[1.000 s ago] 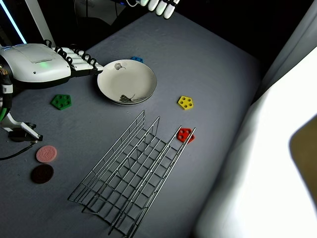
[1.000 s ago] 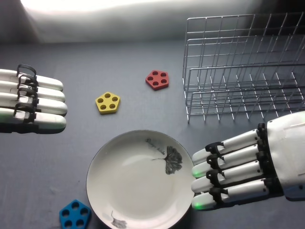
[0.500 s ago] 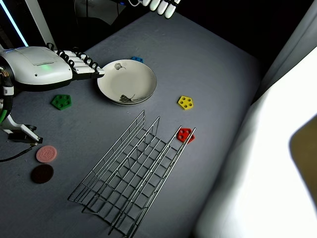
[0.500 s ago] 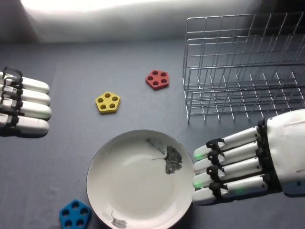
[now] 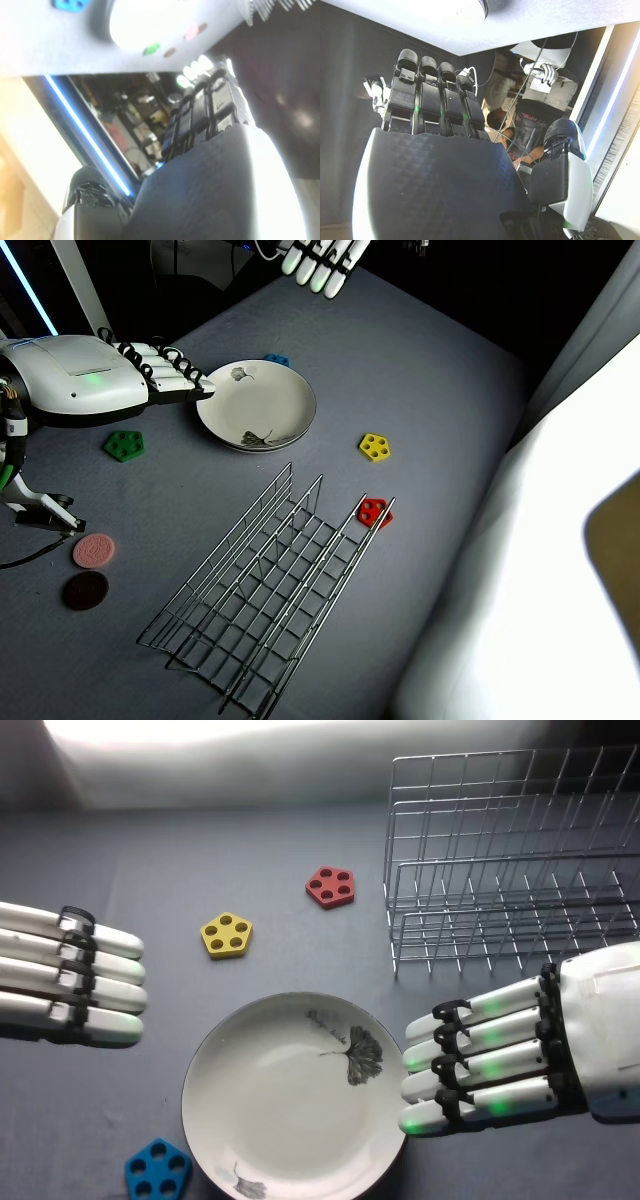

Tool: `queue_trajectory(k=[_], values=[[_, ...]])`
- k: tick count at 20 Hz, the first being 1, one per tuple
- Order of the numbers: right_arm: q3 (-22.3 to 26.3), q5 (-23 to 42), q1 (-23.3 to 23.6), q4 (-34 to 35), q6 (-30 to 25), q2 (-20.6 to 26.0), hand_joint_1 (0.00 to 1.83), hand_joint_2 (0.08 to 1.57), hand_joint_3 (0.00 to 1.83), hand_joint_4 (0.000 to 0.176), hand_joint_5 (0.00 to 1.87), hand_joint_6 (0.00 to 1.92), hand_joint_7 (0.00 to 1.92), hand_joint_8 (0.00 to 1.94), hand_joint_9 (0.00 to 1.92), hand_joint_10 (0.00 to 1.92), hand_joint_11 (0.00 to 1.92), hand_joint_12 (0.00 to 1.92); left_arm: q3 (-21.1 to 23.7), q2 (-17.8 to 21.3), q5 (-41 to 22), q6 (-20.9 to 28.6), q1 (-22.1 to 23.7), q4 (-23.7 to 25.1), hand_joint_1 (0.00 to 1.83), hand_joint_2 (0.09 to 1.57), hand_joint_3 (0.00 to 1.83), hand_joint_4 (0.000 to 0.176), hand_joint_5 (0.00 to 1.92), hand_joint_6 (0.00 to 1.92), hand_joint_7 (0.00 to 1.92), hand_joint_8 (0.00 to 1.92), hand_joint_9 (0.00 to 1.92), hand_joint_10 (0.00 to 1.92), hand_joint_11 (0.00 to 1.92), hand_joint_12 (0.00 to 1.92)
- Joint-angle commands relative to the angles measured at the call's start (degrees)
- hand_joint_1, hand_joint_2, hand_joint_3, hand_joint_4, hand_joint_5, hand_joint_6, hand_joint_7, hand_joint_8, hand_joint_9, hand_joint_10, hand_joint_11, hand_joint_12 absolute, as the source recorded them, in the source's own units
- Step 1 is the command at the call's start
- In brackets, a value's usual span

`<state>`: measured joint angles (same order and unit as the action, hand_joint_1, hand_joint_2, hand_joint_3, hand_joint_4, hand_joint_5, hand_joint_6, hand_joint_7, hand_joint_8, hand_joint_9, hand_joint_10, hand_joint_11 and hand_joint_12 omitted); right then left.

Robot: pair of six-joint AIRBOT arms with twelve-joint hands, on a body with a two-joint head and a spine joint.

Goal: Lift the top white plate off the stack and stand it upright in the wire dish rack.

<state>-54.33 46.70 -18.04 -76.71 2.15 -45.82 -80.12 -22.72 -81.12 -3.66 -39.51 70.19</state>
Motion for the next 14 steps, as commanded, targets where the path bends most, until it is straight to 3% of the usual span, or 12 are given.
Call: queue_trajectory(k=[1,14], values=[[-0.1,3.1,0.5,4.3,0.1,0.5,0.01,0.95,0.00,0.000,0.08,0.01,0.13,0.01,0.15,0.01,0.15,0.02,0.8,-0.2,-3.7,-0.6,1.4,-3.6,0.06,1.01,0.00,0.000,0.01,0.00,0.04,0.01,0.03,0.01,0.03,0.01],[-0.3,2.9,0.5,5.2,0.3,0.5,0.00,0.95,0.00,0.000,0.04,0.00,0.10,0.00,0.11,0.00,0.13,0.01,7.4,-4.1,4.9,-4.8,2.1,1.6,0.08,1.01,0.00,0.000,0.02,0.00,0.05,0.00,0.04,0.00,0.05,0.02]])
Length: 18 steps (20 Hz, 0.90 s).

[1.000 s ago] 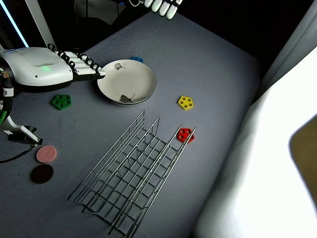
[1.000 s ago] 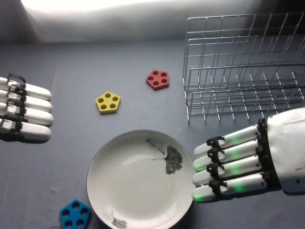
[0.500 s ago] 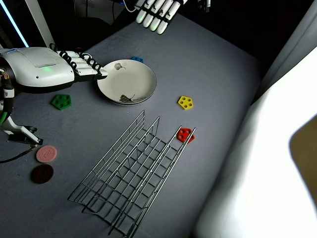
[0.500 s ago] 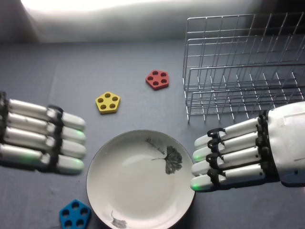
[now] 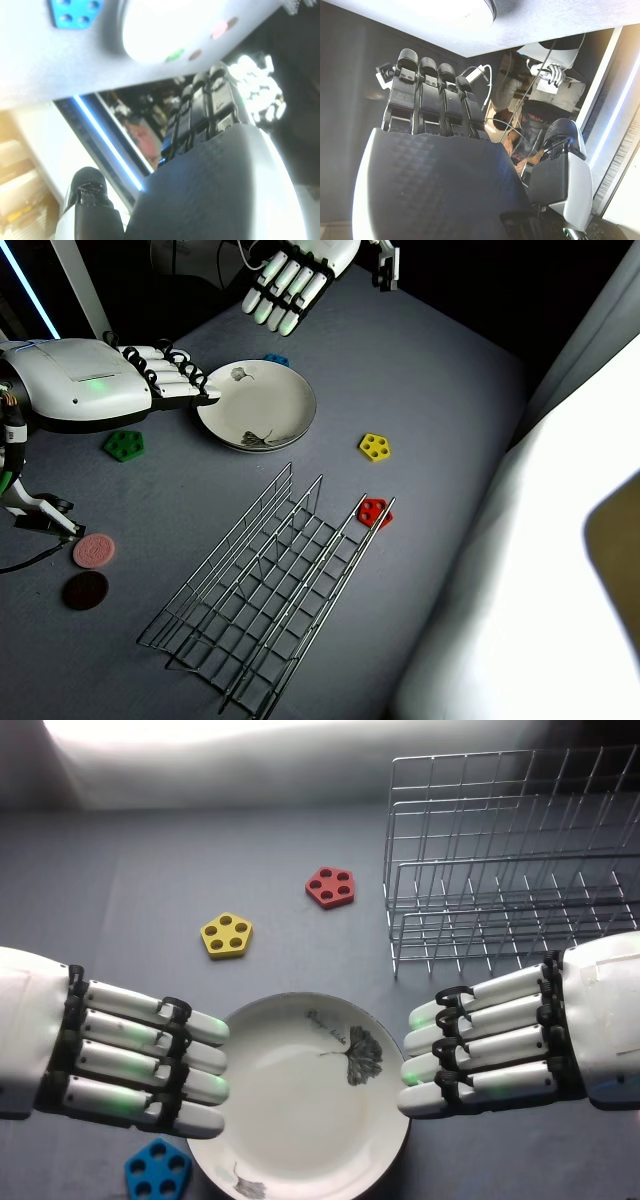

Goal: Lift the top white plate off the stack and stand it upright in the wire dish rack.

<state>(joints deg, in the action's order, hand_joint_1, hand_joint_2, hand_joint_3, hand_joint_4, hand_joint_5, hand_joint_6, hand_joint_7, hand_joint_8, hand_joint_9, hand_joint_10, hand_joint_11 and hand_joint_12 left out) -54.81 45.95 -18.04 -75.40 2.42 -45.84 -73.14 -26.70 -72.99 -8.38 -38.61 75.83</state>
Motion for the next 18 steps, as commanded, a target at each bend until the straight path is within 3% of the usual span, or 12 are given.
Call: queue_trajectory(k=[1,18], values=[[0.2,3.6,0.5,3.9,0.0,0.5,0.00,0.95,0.00,0.000,0.01,0.00,0.08,0.00,0.10,0.00,0.12,0.01,0.7,-0.3,-2.5,-0.2,1.2,-4.0,0.08,1.01,0.00,0.000,0.02,0.00,0.04,0.00,0.04,0.00,0.04,0.02],[0.2,3.6,0.5,4.0,0.0,0.5,0.00,0.95,0.00,0.000,0.09,0.01,0.15,0.01,0.17,0.01,0.18,0.02,0.3,-5.8,4.6,-3.6,-1.7,-2.0,0.04,1.02,0.00,0.000,0.01,0.00,0.03,0.00,0.02,0.00,0.05,0.01]])
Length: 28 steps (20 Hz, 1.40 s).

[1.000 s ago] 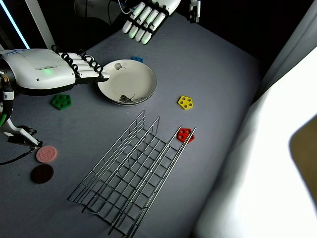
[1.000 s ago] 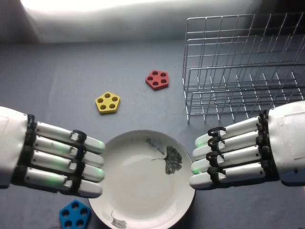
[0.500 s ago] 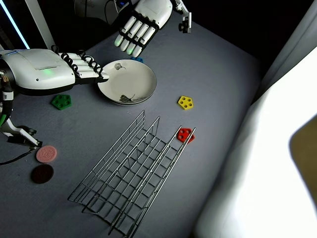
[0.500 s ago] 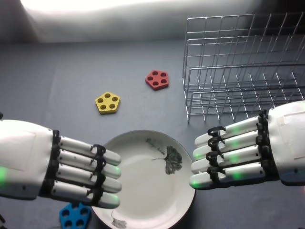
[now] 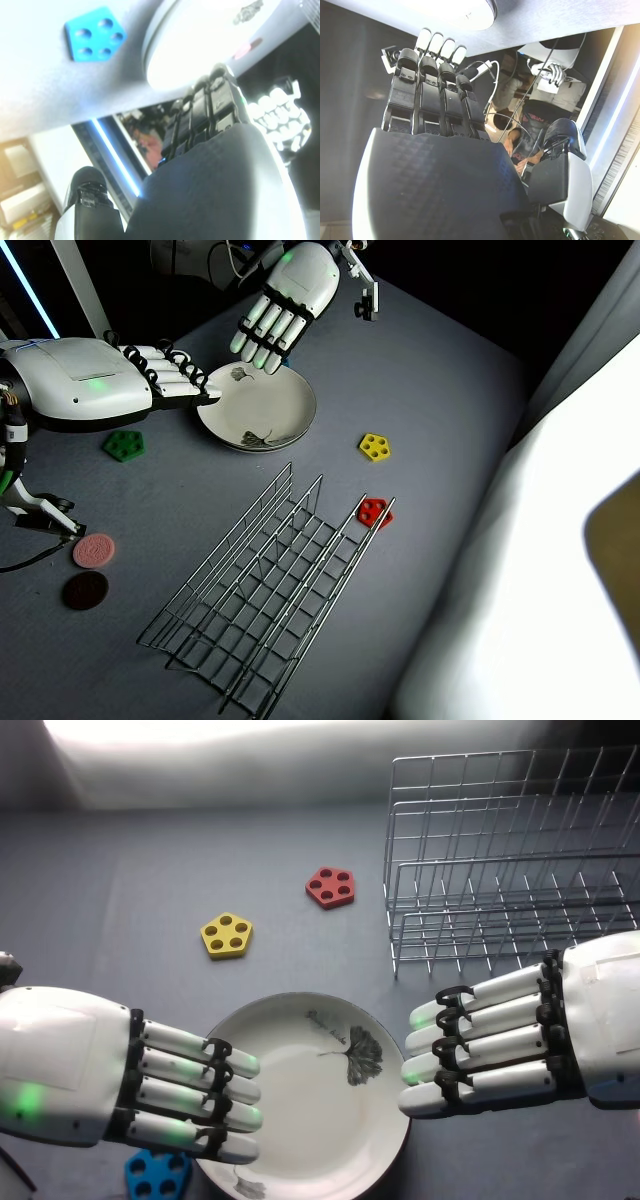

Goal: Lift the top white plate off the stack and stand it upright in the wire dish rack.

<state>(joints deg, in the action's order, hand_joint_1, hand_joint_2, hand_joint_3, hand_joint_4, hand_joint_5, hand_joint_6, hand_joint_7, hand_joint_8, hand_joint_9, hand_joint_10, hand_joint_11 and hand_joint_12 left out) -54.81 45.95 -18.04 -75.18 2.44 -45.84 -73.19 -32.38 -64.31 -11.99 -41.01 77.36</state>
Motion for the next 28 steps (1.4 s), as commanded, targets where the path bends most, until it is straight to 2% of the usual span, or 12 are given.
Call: queue_trajectory(k=[1,12,28], values=[[0.2,3.6,0.5,3.8,0.0,0.5,0.00,0.95,0.00,0.000,0.09,0.01,0.15,0.01,0.17,0.01,0.18,0.02,0.1,-0.3,-4.0,-0.3,0.7,-3.6,0.04,1.02,0.00,0.000,0.01,0.00,0.03,0.00,0.02,0.00,0.05,0.01],[0.1,3.6,0.5,4.6,0.0,0.6,0.01,0.96,0.00,0.000,0.07,0.01,0.12,0.00,0.14,0.00,0.15,0.00,-2.0,-2.4,-2.3,-3.5,1.6,-3.5,0.07,1.02,0.00,0.000,0.00,0.00,0.03,0.01,0.02,0.01,0.03,0.00],[-0.5,3.6,0.5,7.0,1.3,0.7,0.05,0.96,0.00,0.000,0.06,0.01,0.13,0.01,0.15,0.01,0.16,0.02,-3.1,-4.4,0.1,-4.5,0.9,2.2,0.07,1.02,0.00,0.000,0.00,0.00,0.01,0.00,0.00,0.00,0.02,0.00]])
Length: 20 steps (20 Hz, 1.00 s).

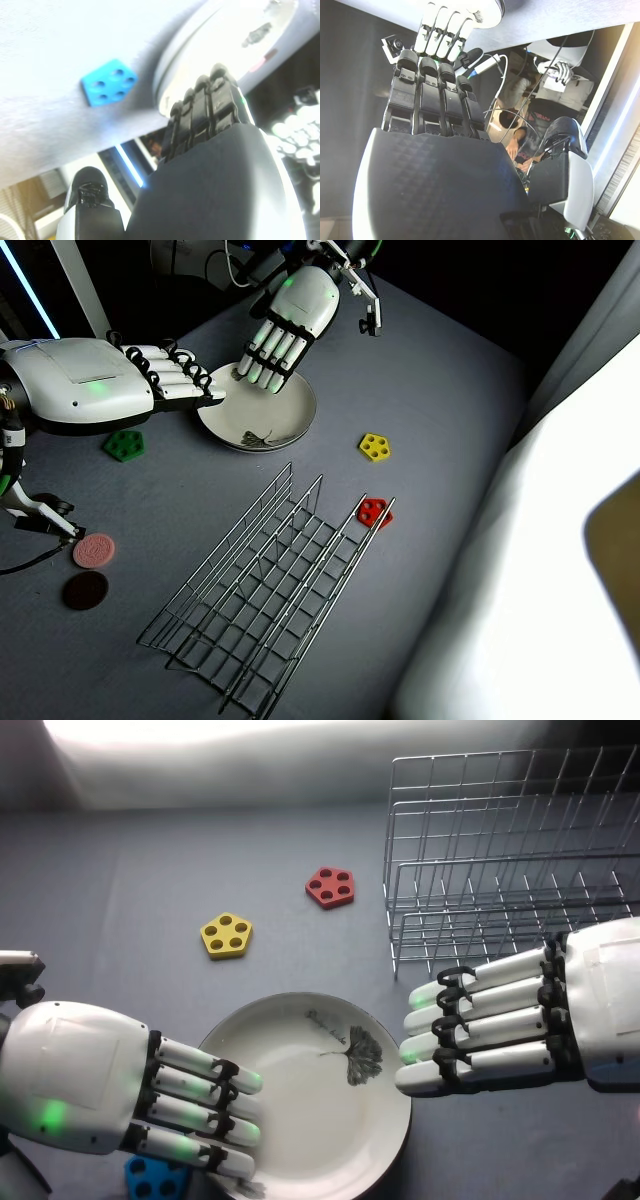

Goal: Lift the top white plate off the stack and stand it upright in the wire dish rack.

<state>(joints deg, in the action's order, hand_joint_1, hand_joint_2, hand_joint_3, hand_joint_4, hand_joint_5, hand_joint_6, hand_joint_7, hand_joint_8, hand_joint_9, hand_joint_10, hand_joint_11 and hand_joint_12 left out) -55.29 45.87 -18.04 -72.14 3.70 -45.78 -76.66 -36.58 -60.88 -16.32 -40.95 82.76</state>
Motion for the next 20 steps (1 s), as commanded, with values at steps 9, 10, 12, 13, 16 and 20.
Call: queue_trajectory(k=[9,10,12,13,16,20], values=[[-0.6,3.7,0.5,4.7,0.6,0.7,0.04,0.96,0.00,0.000,0.08,0.00,0.13,0.00,0.14,0.00,0.15,0.00,-0.4,-1.6,0.1,-1.2,0.4,-1.5,0.05,1.02,0.00,0.000,0.00,0.00,0.01,0.00,0.00,0.00,0.02,0.00],[-0.6,3.7,0.5,4.7,0.6,0.7,0.06,0.95,0.00,0.000,0.09,0.00,0.13,0.00,0.15,0.00,0.16,0.01,-0.8,-1.8,0.5,-1.4,0.2,-1.4,0.05,1.02,0.00,0.000,0.00,0.00,0.01,0.00,0.00,0.00,0.02,0.00],[-0.6,3.7,0.5,4.7,1.1,0.6,0.05,0.96,0.00,0.000,0.06,0.00,0.12,0.00,0.14,0.00,0.15,0.00,-1.8,-2.6,1.6,-1.5,-0.3,-1.3,0.06,1.02,0.00,0.000,0.01,0.00,0.03,0.01,0.02,0.01,0.04,0.01],[-0.7,3.7,0.5,4.7,1.4,0.6,0.05,0.96,0.00,0.000,0.07,0.00,0.13,0.00,0.14,0.00,0.15,0.00,-2.0,-2.9,2.3,-1.5,-0.6,-1.2,0.04,1.02,0.00,0.000,0.00,0.00,0.01,0.00,0.01,0.00,0.03,0.01],[-0.7,3.7,0.5,4.7,2.0,0.6,0.02,0.96,0.00,0.000,0.08,0.00,0.13,0.00,0.16,0.01,0.16,0.01,-2.1,-3.1,2.4,-1.6,-0.7,-1.2,0.05,1.02,0.00,0.000,0.01,0.00,0.02,0.00,0.01,0.00,0.03,0.01],[-0.7,3.7,0.3,4.7,2.0,0.6,0.05,0.96,0.00,0.000,0.08,0.01,0.13,0.00,0.15,0.00,0.16,0.01,-2.3,-3.3,3.7,-2.1,-1.0,-0.1,0.06,1.02,0.00,0.000,0.01,0.00,0.03,0.00,0.02,0.00,0.04,0.01]])
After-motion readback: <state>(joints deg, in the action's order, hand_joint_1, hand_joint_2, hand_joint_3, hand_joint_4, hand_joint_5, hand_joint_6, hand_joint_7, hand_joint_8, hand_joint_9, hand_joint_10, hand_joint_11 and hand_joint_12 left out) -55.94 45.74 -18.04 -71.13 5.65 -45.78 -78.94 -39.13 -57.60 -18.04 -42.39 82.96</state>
